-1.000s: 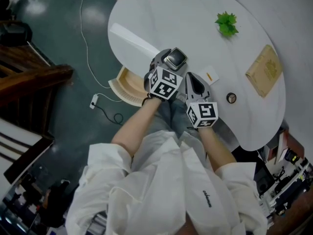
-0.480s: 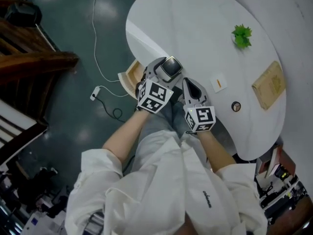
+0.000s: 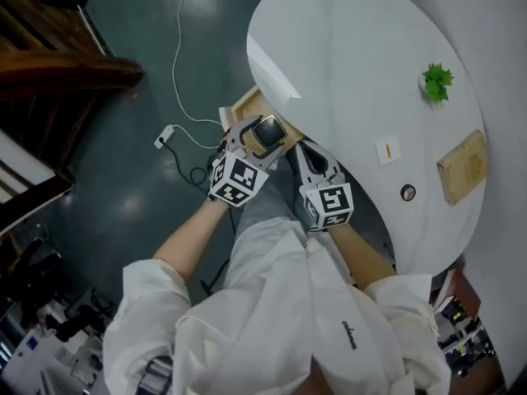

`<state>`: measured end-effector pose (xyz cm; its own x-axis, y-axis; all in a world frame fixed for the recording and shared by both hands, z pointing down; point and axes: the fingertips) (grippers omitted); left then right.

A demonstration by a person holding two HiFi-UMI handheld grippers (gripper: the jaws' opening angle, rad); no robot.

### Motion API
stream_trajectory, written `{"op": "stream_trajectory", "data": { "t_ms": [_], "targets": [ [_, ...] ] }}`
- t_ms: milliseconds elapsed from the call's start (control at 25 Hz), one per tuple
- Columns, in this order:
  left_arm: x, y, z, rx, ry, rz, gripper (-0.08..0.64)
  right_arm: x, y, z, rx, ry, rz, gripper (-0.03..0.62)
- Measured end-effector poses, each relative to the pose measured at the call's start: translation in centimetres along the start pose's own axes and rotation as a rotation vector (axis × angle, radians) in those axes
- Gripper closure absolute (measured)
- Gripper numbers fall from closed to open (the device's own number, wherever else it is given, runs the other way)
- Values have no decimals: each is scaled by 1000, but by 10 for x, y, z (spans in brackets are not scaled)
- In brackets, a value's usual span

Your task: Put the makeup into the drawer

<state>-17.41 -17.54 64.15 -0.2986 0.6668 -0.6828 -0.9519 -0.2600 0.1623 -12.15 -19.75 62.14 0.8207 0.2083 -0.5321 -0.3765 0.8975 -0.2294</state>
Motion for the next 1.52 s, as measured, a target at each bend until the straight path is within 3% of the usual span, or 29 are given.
{"op": "stream_trajectory", "data": {
  "t_ms": [240,600,960,1120,1520],
  "targets": [
    [1,-2,36,-84,78,51,219,-14,27,23,25,49,-58,575],
    [-35,-4,75,-440,272,276,219,-29,25,51,36,99,-11,575],
    [-74,-15,114,-726,409,508,219,-50,16,93,62,156,34,575],
    [-87,-13,130,-808,455,575,219,-62,13,104,81,173,42,575],
    [-123,-22,155,-916,512,708,219,-78,7,133,102,216,62,575]
  ]
}}
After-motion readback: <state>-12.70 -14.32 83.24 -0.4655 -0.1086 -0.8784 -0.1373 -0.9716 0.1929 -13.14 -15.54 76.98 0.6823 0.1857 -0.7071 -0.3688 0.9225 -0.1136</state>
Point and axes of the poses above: the fingertips, and each gripper's own axes: x backward along the fingers, y to its left, z out of its underside, and after that the axes turned 11 degrees about z, right-handed
